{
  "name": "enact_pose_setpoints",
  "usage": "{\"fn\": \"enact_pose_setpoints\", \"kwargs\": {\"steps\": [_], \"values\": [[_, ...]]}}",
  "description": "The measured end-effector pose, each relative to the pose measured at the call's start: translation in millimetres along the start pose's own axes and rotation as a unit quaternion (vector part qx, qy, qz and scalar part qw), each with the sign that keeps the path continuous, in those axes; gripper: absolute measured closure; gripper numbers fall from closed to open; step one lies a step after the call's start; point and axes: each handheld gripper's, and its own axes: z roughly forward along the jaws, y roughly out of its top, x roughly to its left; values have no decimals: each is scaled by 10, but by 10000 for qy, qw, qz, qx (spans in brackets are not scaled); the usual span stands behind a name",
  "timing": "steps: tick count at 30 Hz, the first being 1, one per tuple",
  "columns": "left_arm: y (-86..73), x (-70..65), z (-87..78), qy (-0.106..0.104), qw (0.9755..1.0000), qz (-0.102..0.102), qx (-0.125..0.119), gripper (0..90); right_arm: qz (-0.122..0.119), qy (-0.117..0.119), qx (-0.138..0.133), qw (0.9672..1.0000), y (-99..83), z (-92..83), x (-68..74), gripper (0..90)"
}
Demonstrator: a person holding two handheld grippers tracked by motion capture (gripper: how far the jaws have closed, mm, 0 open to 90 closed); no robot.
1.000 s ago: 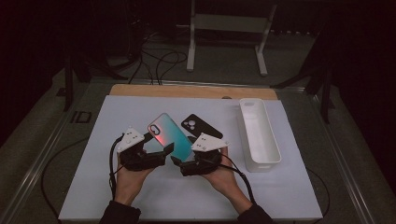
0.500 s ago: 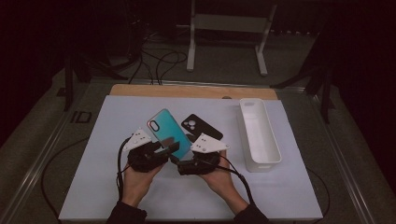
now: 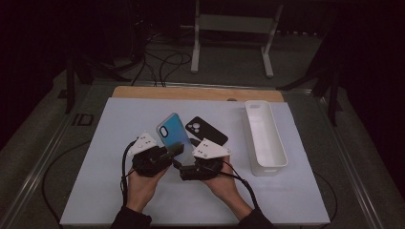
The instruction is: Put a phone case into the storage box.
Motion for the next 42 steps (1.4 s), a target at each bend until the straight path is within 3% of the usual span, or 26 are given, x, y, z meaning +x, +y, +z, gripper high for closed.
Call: {"fn": "enact_pose_setpoints", "kwargs": {"steps": [13, 18, 23, 31, 37, 42], "values": [[-22, -9, 18, 15, 10000, 0, 31, 824, -62, 172, 116, 9998, -33, -18, -32, 148], [-25, 20, -8, 96, 10000, -22, -5, 856, -219, 285, 224, 9991, -84, -10, -4, 178], [-65, 36, -24, 246, 9997, 25, 26, 857, -207, 395, 262, 9987, -96, -38, -21, 177], [-167, 83, -65, 383, 9992, 90, -43, 857, 121, 437, 336, 9984, -64, -133, -193, 141], [-253, 121, -94, 484, 9987, 147, -88, 857, 523, 430, 302, 9972, 6, -188, -317, 108], [-288, 126, -74, 536, 9983, 189, -99, 856, 583, 363, 306, 9972, 57, -199, -345, 107]]}}
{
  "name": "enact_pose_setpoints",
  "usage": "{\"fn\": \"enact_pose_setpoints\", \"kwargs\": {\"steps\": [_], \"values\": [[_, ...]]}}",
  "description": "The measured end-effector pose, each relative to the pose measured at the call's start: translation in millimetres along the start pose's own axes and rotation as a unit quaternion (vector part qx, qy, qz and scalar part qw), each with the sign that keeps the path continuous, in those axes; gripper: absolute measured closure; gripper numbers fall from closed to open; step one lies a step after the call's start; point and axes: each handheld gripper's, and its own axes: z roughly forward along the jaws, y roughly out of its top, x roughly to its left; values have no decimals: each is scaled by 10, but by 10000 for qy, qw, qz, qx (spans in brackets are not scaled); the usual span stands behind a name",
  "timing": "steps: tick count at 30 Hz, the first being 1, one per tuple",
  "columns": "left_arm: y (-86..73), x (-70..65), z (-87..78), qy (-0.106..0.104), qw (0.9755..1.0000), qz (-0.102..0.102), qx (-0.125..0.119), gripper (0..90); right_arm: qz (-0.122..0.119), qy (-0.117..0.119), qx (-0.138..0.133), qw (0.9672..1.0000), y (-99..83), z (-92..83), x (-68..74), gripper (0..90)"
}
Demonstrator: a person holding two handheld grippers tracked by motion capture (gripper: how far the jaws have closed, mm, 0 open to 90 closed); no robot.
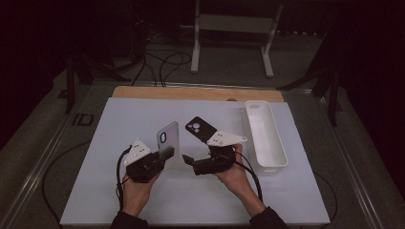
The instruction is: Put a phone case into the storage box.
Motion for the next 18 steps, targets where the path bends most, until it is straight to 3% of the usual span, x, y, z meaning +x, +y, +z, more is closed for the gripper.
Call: {"fn": "enact_pose_setpoints", "kwargs": {"steps": [9, 18], "values": [[-48, -53, 53, 69, 9999, 100, 37, 856, 188, 39, -217, 9996, 258, -2, 55, 107], [-69, -110, 97, 18, 9999, 139, 83, 856, 349, 220, -206, 9989, 378, 125, 137, 109]]}}
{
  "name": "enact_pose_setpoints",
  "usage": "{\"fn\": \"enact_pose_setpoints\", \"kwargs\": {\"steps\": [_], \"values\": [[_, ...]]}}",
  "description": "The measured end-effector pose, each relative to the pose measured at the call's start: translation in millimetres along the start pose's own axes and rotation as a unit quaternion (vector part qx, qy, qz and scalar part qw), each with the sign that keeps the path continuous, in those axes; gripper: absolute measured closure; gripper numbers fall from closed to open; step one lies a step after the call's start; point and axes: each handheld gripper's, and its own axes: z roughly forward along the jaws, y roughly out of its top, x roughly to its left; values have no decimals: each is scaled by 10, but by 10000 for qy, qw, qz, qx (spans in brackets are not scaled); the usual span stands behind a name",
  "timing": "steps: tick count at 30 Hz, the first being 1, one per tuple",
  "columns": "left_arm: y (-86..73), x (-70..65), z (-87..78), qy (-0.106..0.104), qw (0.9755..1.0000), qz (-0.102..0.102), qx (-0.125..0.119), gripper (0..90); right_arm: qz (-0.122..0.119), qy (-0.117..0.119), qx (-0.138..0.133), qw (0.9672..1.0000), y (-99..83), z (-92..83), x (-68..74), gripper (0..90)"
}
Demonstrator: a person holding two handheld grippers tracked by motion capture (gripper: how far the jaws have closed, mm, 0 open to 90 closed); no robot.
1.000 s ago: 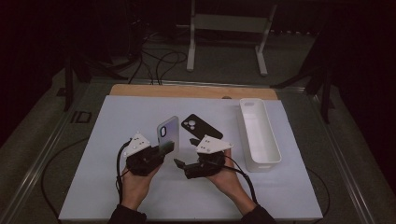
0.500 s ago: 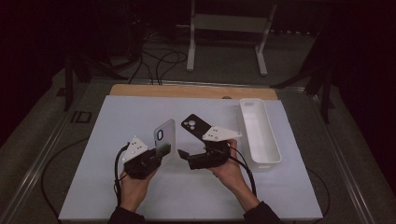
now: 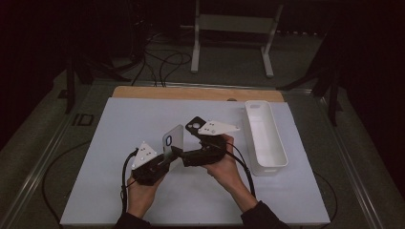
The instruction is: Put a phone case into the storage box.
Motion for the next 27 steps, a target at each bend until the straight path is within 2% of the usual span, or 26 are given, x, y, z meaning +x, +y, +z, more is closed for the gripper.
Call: {"fn": "enact_pose_setpoints", "kwargs": {"steps": [4, 7, 14, 23, 27], "values": [[-4, -32, 17, -23, 10000, 18, -10, 856, 79, 41, 62, 9999, 8, 70, 44, 111], [-4, -44, 17, -36, 10000, -14, -49, 856, 205, 9, 24, 9998, 8, 101, 57, 122], [-10, -82, 34, -17, 10000, 56, -22, 856, 366, -118, -15, 9993, 0, 148, 57, 135], [-13, -123, 62, -23, 10000, 70, 5, 855, 342, -285, -26, 9990, -31, 160, 65, 162], [-15, -121, 60, -19, 9999, 96, 30, 827, 338, -274, -25, 9991, -31, 160, 63, 165]]}}
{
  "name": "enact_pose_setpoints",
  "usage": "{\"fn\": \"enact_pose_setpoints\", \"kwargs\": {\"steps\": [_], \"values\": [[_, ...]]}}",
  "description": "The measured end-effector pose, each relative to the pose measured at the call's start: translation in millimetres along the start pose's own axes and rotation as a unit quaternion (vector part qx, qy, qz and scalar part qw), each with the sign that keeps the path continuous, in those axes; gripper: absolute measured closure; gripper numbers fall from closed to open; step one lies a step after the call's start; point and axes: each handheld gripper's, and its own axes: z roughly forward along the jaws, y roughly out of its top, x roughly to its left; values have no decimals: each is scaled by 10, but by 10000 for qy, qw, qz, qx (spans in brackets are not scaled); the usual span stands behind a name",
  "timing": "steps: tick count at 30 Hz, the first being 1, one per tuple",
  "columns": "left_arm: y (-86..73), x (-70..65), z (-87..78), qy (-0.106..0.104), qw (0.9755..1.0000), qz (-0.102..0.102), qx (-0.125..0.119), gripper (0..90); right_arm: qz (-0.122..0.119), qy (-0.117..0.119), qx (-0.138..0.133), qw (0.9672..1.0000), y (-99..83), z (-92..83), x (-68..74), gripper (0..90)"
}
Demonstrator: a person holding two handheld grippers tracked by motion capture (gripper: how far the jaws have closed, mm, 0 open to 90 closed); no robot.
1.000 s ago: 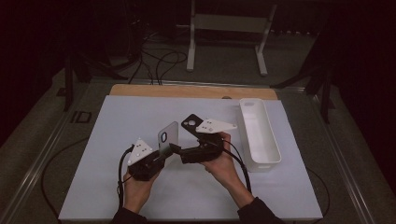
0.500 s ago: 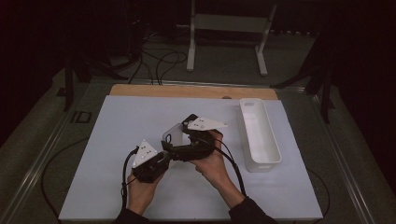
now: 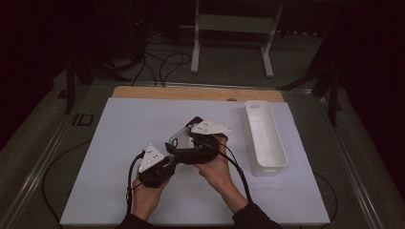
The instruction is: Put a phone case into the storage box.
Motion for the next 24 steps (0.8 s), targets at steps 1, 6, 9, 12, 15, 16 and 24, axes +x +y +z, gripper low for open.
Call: {"fn": "enact_pose_setpoints", "kwargs": {"steps": [1, 6, 9, 12, 15, 16, 24], "values": [[-2, 1, -2, -2, 10000, 43, 14, 776, 39, 33, -25, 10000, 2, -3, -2, 165], [0, -3, 0, 246, 9996, 106, 89, 420, 17, -26, -64, 10000, 26, -28, -13, 165], [2, 1, -21, 477, 9988, 123, 40, 242, 1, -60, -69, 10000, 35, -48, -32, 165], [-6, 38, -91, 631, 9979, 109, -20, 134, -49, -122, -46, 9999, 42, -63, -54, 165], [-16, 76, -136, 705, 9974, 98, -57, 64, -90, -156, -28, 9998, 46, -73, -68, 165], [-20, 88, -152, 721, 9973, 113, -58, 51, -99, -171, -33, 9998, 48, -77, -71, 165], [-83, 215, -329, 850, 9960, 224, -186, 0, -214, -328, 3, 9992, 78, -102, -120, 165]]}}
